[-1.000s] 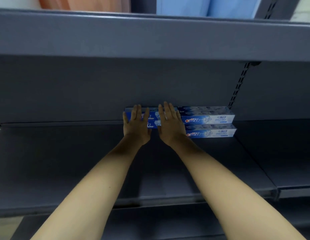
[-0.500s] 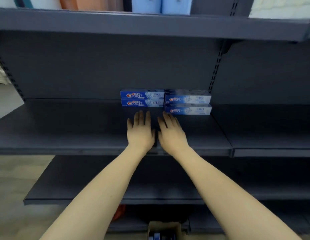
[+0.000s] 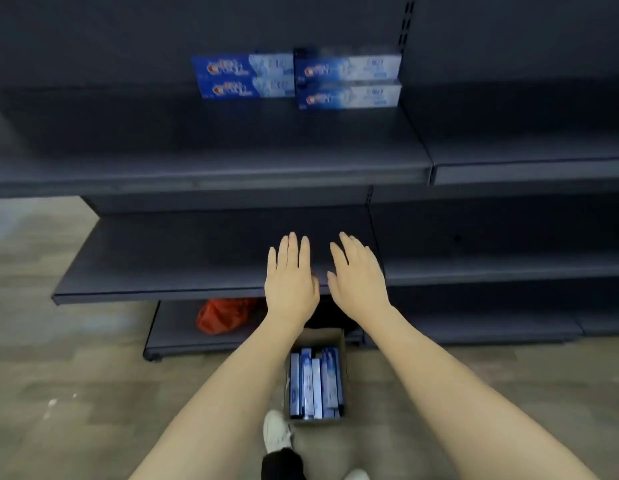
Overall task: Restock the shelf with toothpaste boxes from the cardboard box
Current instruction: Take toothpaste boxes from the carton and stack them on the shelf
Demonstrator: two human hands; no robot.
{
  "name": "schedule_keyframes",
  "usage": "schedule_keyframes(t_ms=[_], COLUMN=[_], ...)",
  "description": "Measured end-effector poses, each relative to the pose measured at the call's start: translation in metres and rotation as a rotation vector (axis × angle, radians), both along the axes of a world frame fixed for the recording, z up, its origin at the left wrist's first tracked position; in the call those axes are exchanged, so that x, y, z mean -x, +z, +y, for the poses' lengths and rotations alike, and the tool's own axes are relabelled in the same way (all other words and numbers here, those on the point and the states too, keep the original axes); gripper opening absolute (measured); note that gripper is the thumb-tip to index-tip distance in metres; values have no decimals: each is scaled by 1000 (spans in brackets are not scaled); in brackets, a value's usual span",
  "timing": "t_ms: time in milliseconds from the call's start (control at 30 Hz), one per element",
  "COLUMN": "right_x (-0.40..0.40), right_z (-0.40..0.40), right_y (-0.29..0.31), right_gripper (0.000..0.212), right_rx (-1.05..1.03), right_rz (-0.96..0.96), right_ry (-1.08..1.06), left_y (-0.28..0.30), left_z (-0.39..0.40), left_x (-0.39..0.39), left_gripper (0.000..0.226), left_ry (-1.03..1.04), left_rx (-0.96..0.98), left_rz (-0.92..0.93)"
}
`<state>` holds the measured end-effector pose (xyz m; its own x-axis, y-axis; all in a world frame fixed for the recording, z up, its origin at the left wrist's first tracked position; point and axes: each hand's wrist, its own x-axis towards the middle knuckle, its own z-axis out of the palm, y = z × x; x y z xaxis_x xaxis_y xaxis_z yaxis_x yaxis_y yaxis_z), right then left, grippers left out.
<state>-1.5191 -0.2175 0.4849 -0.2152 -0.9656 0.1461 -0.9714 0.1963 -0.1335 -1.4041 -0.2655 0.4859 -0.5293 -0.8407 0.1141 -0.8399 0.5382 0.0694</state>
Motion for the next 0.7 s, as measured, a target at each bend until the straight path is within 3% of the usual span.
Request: schedule_keyframes(t_ms=[367, 700], right_x=[-6, -15], right_z=[51, 35], right_y=[-175, -358], right_gripper=[59, 62], right_rx=[-358, -564], right_rz=[-248, -499], right_ry=[-93, -242], left_y=[-162, -352], left_z=[28, -4], left_x=[-14, -31], left_gripper=[61, 65], left_ry=[-63, -293], left_rx=[-279, -456], left_rz=[-216, -382])
